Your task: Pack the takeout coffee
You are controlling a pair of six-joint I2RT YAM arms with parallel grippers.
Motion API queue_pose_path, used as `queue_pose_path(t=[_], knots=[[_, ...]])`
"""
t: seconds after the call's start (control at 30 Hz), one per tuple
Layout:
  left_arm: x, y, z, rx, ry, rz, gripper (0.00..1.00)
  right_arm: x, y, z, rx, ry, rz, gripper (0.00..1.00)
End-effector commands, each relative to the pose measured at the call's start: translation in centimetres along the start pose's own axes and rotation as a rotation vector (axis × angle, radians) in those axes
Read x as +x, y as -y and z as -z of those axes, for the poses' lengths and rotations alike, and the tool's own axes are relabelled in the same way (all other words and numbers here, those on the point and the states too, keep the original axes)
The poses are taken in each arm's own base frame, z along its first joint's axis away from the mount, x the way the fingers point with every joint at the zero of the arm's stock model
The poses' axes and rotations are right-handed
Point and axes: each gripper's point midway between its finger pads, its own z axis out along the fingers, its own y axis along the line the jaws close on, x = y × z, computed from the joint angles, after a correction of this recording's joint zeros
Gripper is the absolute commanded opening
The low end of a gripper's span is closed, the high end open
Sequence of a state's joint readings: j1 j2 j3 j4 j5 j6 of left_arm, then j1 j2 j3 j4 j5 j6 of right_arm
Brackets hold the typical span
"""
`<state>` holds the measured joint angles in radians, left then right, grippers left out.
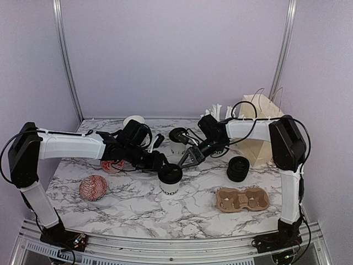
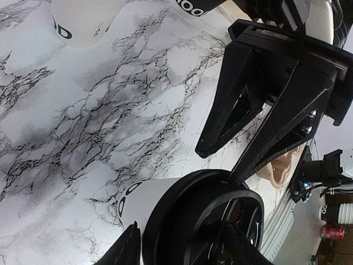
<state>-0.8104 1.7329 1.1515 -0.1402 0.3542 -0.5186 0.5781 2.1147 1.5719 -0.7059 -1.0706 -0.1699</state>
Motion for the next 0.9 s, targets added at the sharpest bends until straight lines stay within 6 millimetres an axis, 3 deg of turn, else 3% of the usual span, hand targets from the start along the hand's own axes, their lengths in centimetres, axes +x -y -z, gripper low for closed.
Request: queue_pose_path(t=[0.0, 0.13, 0.3, 0.47, 0.67, 0.87], knots=[[3.1, -2.9, 0.5, -0.127, -0.082, 0.069, 0.57, 0.1, 0.2, -0.1, 0.088, -0.043, 0.087, 0.30], [1.3, -1.6, 2.4, -0.114, -0.006, 0.059, 0.63, -1.4, -2.0, 1.4, 0.064, -0.009, 0.154, 0.36], [-1.0, 0.1, 5.1, -0.098, 0.092, 0.032, 0.67, -2.4, -3.0, 3.1, 0.098, 0.021, 0.198, 0.42], [-0.9, 0.5, 6.2, -0.093, 0.114, 0.009, 0.68, -1.4, -3.6, 4.0, 0.131, 0.023, 0.240, 0.45], [0.6, 0.5, 5.6, -0.104, 0.136, -0.109, 0.72, 0.6, -3.4, 3.3, 0.150, -0.016, 0.261, 0.46], [-0.8, -0.4, 5.2, -0.161, 0.185, -0.164, 0.81, 2.6, -4.0, 0.7, 0.139, -0.099, 0.305, 0.47]])
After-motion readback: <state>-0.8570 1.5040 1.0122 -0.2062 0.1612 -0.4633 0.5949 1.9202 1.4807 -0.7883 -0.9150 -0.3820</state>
